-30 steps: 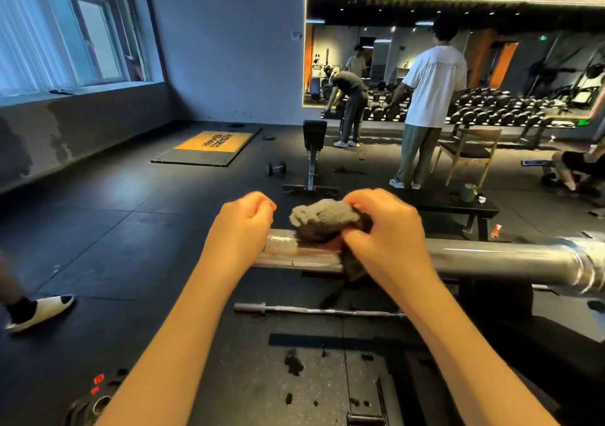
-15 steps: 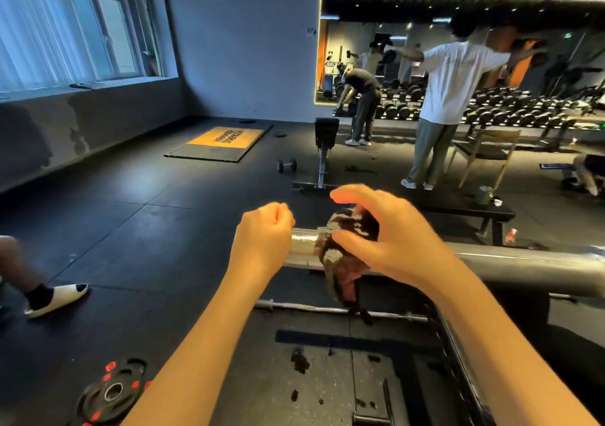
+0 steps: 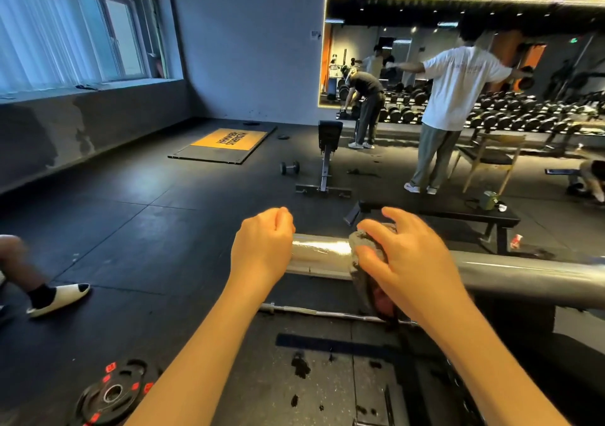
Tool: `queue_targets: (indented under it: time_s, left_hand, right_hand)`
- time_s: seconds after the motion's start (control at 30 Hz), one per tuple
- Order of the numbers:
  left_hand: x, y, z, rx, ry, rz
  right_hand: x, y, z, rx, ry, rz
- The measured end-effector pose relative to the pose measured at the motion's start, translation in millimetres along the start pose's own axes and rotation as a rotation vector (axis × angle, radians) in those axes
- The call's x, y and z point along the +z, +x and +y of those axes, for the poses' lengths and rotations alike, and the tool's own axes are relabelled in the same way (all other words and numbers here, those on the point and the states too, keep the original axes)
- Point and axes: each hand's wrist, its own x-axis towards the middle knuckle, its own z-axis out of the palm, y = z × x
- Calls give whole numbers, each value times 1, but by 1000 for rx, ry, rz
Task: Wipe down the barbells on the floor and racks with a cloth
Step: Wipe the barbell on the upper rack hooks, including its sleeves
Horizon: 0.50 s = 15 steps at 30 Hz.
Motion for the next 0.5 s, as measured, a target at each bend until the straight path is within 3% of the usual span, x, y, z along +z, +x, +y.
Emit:
queue_targets:
  time_s: [0.07, 0.13, 0.23, 0.37, 0.5]
  left_hand:
    - [0, 1, 2, 8, 11, 15]
    - [-1, 1, 2, 23, 6, 3]
    - [-5, 2, 1, 25, 11, -55]
    - [-8, 9, -2, 41, 244, -211]
    - [-11, 21, 5, -22, 470, -304]
  right_hand:
    - [14, 6, -26, 17, -10, 42]
    - [27, 8, -53, -85, 18, 81]
    - [21, 1, -42, -185, 15, 25]
    - [9, -21, -5, -113, -62, 43]
    - [19, -5, -21, -115, -53, 35]
